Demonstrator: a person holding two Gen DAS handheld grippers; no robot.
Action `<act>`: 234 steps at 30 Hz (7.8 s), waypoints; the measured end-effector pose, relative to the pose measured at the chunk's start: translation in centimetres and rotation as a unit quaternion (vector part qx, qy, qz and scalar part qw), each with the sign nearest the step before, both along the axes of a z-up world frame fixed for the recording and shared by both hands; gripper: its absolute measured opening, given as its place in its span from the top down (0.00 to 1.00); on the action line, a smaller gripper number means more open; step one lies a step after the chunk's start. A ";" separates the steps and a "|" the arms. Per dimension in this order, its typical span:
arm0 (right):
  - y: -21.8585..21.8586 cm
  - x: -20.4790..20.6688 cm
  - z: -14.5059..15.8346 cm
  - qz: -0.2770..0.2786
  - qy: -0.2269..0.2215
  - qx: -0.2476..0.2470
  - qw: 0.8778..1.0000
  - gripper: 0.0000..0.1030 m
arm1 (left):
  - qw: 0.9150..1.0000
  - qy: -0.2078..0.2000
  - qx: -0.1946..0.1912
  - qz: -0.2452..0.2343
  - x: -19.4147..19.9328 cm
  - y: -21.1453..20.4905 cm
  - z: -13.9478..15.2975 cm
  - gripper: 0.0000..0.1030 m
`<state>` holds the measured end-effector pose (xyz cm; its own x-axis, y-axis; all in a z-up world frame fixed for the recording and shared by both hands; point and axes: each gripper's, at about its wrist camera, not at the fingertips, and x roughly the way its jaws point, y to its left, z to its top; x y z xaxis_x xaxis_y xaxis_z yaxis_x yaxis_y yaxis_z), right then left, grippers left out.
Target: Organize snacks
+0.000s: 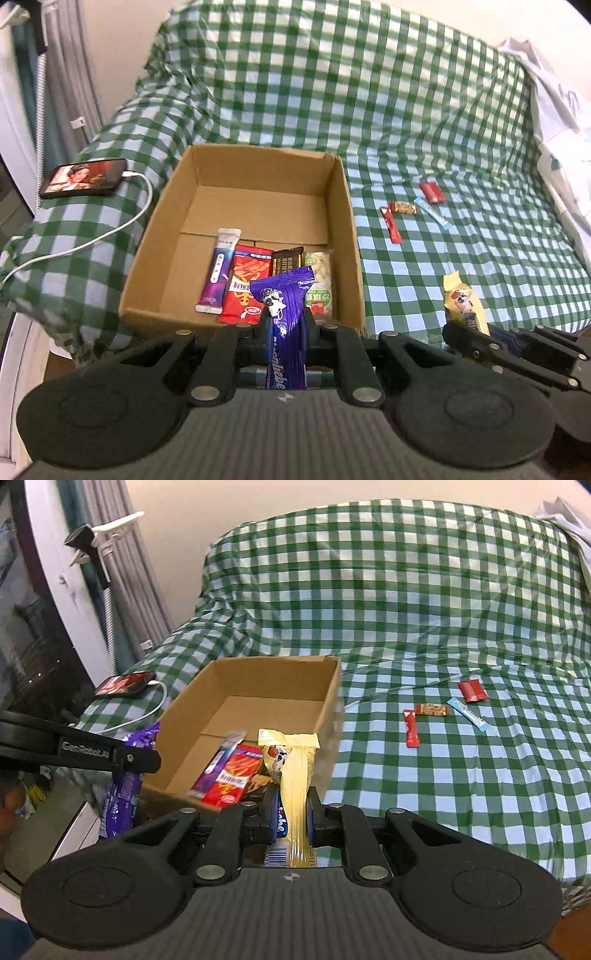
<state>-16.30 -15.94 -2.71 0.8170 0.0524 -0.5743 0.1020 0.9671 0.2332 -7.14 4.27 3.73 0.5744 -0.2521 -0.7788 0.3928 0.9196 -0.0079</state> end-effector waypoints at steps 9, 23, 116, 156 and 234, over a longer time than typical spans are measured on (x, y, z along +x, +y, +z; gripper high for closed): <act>2.4 -2.4 1.5 -0.003 -0.014 -0.018 1.000 0.86 | 1.000 -0.012 -0.020 0.001 -2.7 2.3 0.3 0.86; 4.1 -1.6 1.6 0.004 0.004 -0.051 0.999 0.86 | 0.999 0.008 -0.035 0.009 -1.5 3.7 -1.0 0.86; 3.4 21.0 -4.6 0.037 0.096 -0.047 0.994 0.09 | 0.989 -0.050 0.106 0.090 20.4 1.8 -6.3 0.00; 7.0 -0.7 2.9 0.005 -0.005 -0.095 0.995 0.01 | 0.995 -0.064 0.060 0.047 -2.5 3.5 -0.3 0.00; 6.2 0.8 -0.1 0.014 0.082 -0.092 0.992 0.01 | 0.994 0.023 0.096 0.038 -1.2 2.3 -3.9 0.00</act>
